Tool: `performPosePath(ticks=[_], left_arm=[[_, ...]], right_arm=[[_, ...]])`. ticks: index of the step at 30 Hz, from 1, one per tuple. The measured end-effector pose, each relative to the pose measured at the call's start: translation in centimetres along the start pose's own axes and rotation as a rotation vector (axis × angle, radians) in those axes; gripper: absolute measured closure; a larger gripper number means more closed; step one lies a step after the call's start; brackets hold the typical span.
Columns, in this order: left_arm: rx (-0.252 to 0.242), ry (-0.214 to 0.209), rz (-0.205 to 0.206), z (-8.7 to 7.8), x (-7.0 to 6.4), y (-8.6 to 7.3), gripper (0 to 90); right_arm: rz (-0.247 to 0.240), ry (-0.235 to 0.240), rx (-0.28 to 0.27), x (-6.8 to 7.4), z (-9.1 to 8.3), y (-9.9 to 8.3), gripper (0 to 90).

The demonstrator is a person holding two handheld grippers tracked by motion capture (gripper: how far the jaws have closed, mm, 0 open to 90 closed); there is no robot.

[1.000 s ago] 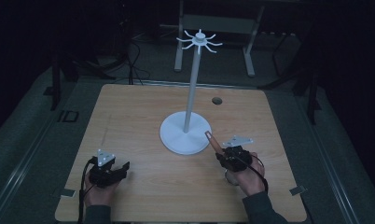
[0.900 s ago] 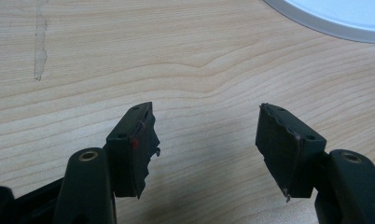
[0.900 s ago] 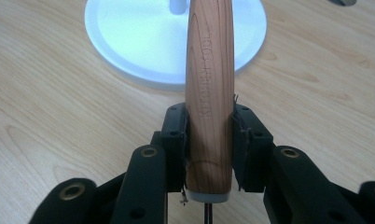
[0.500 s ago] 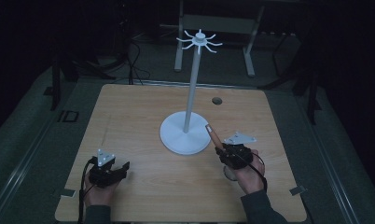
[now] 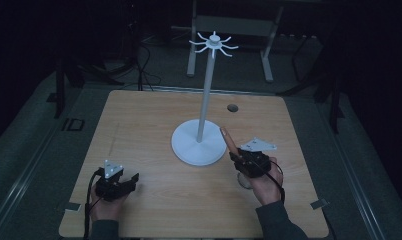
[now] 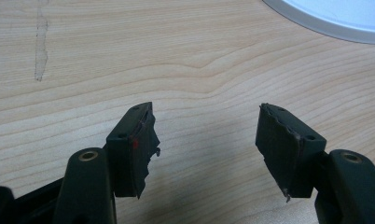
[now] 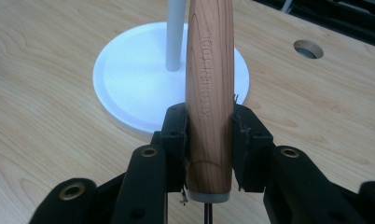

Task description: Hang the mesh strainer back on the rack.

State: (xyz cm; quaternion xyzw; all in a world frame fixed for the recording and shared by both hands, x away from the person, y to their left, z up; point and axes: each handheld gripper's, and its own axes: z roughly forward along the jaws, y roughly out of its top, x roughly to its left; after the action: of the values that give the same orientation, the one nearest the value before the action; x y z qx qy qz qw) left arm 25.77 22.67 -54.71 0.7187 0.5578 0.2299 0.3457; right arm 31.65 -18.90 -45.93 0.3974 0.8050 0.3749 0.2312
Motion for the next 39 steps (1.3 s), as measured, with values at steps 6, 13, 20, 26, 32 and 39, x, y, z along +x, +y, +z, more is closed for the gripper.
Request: performPosePath(ticks=[6,13,20,26,32,39], left_arm=[[0.000,-0.001,0.000,0.0,0.0,0.0,37.9],[-0.001,-0.001,0.000,0.0,0.0,0.0,37.9],[-0.001,0.000,0.000,0.0,0.0,0.0,37.9],[0.000,-0.001,0.001,0.1,0.0,0.0,37.9],[0.001,0.000,0.002,0.1,0.0,0.0,37.9],[0.000,-0.001,0.000,0.1,0.0,0.0,37.9]], right_arm=[[0.014,0.001,-0.026,0.0,-0.1,0.3,69.0],[0.025,-0.003,-0.061,-0.1,-0.5,1.0,68.9],[0.027,-0.006,-0.087,-0.2,-0.8,1.6,68.9],[0.027,-0.005,-0.100,-0.3,-1.0,2.0,68.9],[0.025,-0.006,-0.117,-0.4,-1.4,2.5,68.9],[0.018,-0.009,-0.136,-0.5,-1.8,3.2,68.9]])
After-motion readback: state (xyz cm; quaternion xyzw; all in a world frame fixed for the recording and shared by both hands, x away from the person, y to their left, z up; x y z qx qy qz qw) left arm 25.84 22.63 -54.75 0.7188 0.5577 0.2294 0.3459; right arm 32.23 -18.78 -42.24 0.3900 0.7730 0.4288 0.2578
